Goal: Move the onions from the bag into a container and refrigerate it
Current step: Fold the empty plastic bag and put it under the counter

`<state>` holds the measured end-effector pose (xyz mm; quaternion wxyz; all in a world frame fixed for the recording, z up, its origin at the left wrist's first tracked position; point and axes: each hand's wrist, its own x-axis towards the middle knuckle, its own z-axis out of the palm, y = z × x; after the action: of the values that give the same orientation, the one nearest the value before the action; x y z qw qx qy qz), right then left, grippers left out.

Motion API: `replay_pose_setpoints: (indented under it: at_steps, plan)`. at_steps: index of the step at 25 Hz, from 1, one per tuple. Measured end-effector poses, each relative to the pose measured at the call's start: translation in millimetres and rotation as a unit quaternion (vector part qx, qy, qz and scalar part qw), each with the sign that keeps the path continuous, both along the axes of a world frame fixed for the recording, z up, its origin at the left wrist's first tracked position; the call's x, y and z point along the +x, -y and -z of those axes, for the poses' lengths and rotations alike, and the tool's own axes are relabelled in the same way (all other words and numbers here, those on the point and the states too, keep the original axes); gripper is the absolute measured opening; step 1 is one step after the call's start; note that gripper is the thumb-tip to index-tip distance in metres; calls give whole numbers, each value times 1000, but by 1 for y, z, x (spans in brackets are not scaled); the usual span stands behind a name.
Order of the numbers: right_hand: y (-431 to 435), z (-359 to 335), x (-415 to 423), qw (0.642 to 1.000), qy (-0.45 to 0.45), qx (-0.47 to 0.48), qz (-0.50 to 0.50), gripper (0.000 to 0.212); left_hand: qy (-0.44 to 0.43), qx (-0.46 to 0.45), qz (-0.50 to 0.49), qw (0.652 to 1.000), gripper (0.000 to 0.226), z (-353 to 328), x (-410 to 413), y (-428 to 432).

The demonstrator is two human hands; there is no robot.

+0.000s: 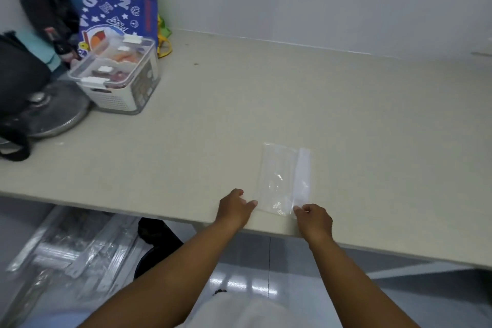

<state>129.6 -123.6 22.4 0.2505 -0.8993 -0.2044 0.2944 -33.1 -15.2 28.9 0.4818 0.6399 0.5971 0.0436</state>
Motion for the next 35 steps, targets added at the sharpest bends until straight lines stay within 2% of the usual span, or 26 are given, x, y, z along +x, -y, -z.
replay_pose_setpoints:
  at_steps: [3,5,7,8,9,10,12,15,18,21,23,25,27,30,31,33,34,35]
  plan:
    - [-7,9,0,997,72,-37,15,22,34,-55,-5,998,62,2,6,-10]
    - [-6,11,4,995,93,-24,16,12,40,-65,-13,997,58,3,11,-16]
    - [-9,9,9,995,93,-22,-8,7,55,-74,-33,995,43,8,13,-24]
    - [-12,9,12,996,87,-22,-21,8,77,-87,-56,992,28,10,14,-26]
    - [-16,7,13,997,75,-20,-22,17,97,-98,-75,988,12,8,13,-26]
    - [-20,6,14,998,55,-16,-9,28,112,-104,-93,984,8,6,11,-25]
    - [-31,5,13,999,27,-26,10,39,121,-108,-128,978,19,5,3,-23]
    - [-54,6,2,999,-1,-25,-44,22,118,-100,-172,973,21,4,-21,-22]
    - [-77,5,-32,990,-13,7,-140,7,119,-94,-250,956,15,11,-55,-16]
    - [-97,7,-77,974,-39,36,-219,28,127,-99,-321,933,10,18,-94,5]
    - [-107,9,-109,957,-39,20,-286,47,141,-99,-372,912,8,20,-119,22]
    - [-113,14,-137,923,13,-5,-385,49,151,-98,-424,888,8,23,-145,40]
    - [-114,20,-164,872,91,-3,-481,32,164,-99,-484,854,7,28,-169,62]
    - [-117,31,-192,778,214,82,-585,5,178,-81,-552,810,12,37,-196,94]
    - [-117,36,-202,736,234,124,-623,7,183,-78,-574,795,14,41,-203,105]
    - [-111,43,-224,671,211,185,-686,12,194,-76,-600,772,14,49,-217,124]
    - [-102,46,-235,651,182,190,-712,11,200,-73,-604,768,14,52,-222,133]
    - [-90,50,-246,648,145,177,-726,9,209,-70,-605,765,14,55,-228,141]
